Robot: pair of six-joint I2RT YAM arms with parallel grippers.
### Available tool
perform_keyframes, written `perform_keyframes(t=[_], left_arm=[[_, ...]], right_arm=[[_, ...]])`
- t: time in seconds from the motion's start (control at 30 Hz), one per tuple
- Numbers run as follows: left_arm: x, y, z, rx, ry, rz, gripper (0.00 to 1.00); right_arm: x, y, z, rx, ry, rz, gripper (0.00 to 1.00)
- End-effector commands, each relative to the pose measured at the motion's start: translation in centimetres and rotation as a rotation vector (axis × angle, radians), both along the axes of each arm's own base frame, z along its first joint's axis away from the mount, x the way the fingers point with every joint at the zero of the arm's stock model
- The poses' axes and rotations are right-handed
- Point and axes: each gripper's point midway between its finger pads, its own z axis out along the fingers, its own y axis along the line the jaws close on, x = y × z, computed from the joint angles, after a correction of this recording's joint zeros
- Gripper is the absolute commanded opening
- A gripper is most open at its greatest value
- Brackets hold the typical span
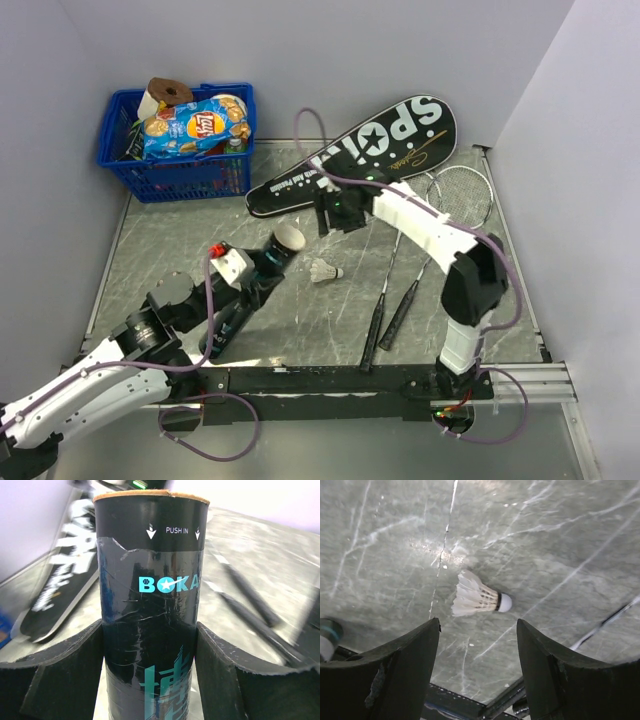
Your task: Pack up the badminton gear
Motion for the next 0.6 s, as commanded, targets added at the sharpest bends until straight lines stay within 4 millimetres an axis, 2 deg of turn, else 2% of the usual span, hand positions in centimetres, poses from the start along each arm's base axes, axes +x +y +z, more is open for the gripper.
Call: perform_keyframes(t=[0.0,0.2,0.27,0.33,0.57], left_arm=[[3.0,4.2,4.5,-0.123,-0.046,0.289,0.01],[4.5,7.6,4.9,-0.172,-0.038,0.49,0.01],[4.7,8.7,5.1,-0.181,-0.041,0.542,0.01],[4.7,9.3,5.5,-0.229,-0.024,0.568,0.01],[4.6,10.9,6.0,-0.274,-0.029,0.629,0.01]], right_arm=[[-0.1,1.9,0.1,-0.081,-0.034,0.052,0.7],[-1.0,3.6,-2.8,-0.125,0.006,0.073,0.7],[-1.1,3.7,-3.9,-0.17,0.019,0.072,0.7],[-1.2,4.3,-4.1,-0.191,0.016,0.081,0.7],[-1.2,3.9,-6.3,-0.294,0.047,0.09,0.68]])
